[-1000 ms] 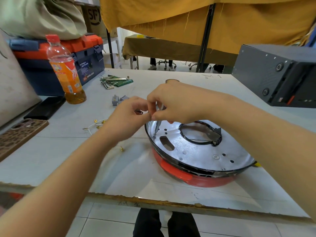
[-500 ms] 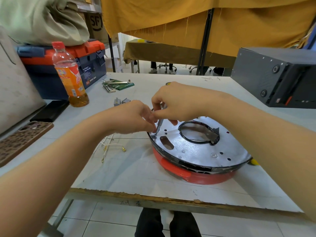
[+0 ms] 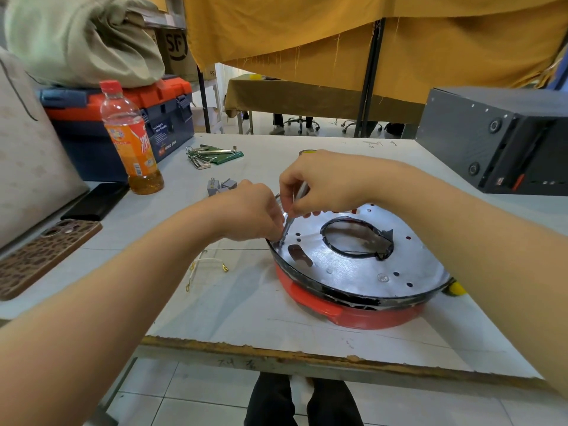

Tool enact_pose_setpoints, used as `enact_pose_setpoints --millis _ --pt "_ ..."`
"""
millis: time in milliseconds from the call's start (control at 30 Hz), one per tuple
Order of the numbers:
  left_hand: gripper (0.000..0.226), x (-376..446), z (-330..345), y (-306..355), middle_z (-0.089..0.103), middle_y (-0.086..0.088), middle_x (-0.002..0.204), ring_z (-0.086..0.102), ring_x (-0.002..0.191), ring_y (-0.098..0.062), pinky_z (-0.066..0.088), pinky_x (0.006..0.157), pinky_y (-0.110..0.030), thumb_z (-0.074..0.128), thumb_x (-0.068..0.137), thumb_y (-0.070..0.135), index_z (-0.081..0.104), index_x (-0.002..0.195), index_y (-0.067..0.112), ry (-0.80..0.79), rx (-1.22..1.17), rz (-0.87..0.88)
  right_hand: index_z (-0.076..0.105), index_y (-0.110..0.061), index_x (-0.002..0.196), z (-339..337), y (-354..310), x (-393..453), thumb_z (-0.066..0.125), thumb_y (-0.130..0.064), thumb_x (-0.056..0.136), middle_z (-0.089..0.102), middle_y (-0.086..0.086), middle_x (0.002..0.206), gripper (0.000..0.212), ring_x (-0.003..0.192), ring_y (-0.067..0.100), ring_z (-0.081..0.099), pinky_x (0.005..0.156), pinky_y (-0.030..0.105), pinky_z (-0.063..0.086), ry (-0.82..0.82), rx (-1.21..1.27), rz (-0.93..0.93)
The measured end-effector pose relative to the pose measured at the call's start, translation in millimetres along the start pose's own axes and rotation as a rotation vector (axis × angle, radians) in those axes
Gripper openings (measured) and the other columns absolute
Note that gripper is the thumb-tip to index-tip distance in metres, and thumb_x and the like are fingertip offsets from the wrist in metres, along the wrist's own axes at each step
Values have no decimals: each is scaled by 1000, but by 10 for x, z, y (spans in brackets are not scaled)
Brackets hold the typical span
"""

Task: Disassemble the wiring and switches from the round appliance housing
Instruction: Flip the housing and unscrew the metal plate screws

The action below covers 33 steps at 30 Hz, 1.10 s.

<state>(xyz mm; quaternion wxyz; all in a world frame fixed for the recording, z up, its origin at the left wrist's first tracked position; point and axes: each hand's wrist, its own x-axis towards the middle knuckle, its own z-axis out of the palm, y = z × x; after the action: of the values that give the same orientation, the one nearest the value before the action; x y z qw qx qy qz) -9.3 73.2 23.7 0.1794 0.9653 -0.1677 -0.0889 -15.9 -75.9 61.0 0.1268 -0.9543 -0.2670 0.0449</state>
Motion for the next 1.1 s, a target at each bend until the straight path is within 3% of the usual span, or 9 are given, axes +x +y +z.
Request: enact_pose_setpoints --millis 100,200,333,467,667,900,1100 --pt "3 11 14 -10 59 -10 112 59 94 -27 51 86 -46 68 78 21 70 79 22 4 -10 -8 64 -16 79 31 24 1 58 -31 93 63 -4 56 21 44 1 54 31 6 29 29 -8 9" --pt "10 9 22 -19 64 -6 109 58 96 -21 52 85 -39 67 80 19 69 73 26 4 -33 -3 65 -11 77 48 46 6 59 -27 93 61 -5 47 24 35 0 50 29 8 29 36 9 25" --pt "14 10 14 -10 66 -6 110 52 98 -18 48 79 -30 66 81 17 68 73 29 -12 -28 2 69 -8 81 36 29 -2 63 -15 88 64 -1 56 12 43 2 54 31 5 28 42 45 -4" --pt "9 24 13 6 65 -13 101 43 84 -20 42 69 -31 66 80 19 72 87 17 -4 44 -11 70 -15 83 24 21 5 67 -11 84 66 -5 66 5 52 -2 57 41 4 36 24 39 -33" --pt "13 39 22 39 64 -13 99 40 85 -20 43 73 -32 71 78 21 72 91 19 9 84 -17 69 -19 81 38 35 1 67 -10 84 61 -13 65 9 55 -4 58 56 14 41 36 52 -45" --pt "20 51 57 25 65 -8 95 41 86 -18 37 66 -30 76 75 26 72 92 16 24 68 -14 69 -18 83 42 32 0 68 -10 84 62 -11 68 8 62 1 61 60 19 45 44 57 -49" --pt "14 32 64 13 68 -6 100 45 95 -20 39 73 -30 74 79 24 73 90 16 10 40 -4 63 -19 80 46 35 21 70 -15 83 66 -5 71 9 56 -1 60 54 14 44 58 43 -25"
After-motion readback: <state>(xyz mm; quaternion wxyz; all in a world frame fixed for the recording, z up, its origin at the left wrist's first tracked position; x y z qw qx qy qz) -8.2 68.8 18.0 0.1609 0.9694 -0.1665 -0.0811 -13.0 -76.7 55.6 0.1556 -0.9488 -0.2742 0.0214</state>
